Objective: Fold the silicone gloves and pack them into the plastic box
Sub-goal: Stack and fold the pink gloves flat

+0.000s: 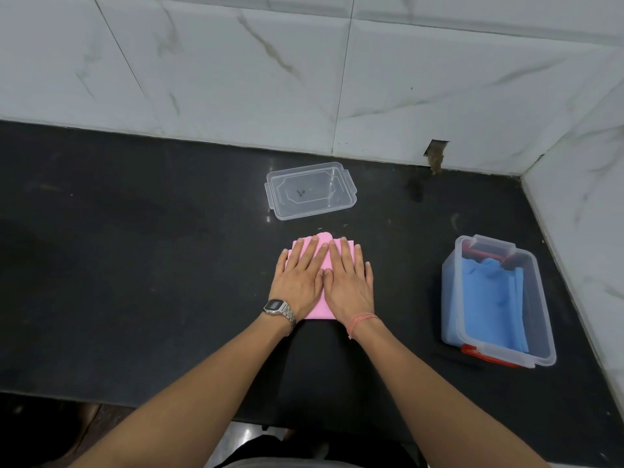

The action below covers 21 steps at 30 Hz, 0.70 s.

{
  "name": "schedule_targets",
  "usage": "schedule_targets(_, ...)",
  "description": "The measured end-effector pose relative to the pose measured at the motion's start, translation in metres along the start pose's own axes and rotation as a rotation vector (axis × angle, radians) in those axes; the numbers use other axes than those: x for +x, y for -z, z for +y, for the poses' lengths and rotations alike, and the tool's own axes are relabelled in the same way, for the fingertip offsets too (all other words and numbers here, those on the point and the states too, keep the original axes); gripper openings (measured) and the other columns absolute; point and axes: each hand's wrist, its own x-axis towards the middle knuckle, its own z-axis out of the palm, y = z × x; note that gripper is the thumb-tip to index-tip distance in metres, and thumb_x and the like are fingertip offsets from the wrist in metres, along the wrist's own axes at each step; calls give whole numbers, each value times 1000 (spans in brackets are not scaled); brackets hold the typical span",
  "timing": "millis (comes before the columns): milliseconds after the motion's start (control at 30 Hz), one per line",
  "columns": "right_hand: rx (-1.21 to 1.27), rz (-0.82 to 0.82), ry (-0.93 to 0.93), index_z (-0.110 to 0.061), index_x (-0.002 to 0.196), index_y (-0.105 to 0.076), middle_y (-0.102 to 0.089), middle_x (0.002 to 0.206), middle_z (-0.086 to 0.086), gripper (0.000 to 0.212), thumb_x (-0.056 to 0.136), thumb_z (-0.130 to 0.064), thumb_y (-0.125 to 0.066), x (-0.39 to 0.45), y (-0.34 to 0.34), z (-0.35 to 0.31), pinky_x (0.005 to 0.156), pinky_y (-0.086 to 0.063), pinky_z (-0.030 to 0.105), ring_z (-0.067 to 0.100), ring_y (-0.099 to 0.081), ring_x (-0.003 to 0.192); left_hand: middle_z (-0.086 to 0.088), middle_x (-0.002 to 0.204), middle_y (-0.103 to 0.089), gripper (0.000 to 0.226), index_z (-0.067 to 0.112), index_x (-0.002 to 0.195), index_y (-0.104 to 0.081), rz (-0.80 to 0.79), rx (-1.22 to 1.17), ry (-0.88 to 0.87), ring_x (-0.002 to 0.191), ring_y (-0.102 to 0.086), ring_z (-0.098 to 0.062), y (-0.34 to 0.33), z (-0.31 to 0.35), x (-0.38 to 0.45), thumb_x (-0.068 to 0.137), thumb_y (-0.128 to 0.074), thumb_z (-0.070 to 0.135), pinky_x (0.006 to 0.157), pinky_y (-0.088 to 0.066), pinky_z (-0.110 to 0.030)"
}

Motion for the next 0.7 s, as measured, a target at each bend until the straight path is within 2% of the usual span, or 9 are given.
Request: schedule_targets(700,-22,-16,38,-27,157,-6,1,165,-1,59,101,-30,-25,18,-5,6,122,-1,45,24,5,151,8,162,-4,54,32,152,-5,-31,-18,4,149,0,-20,-7,-5,13,100,-18,40,119,-5,-43)
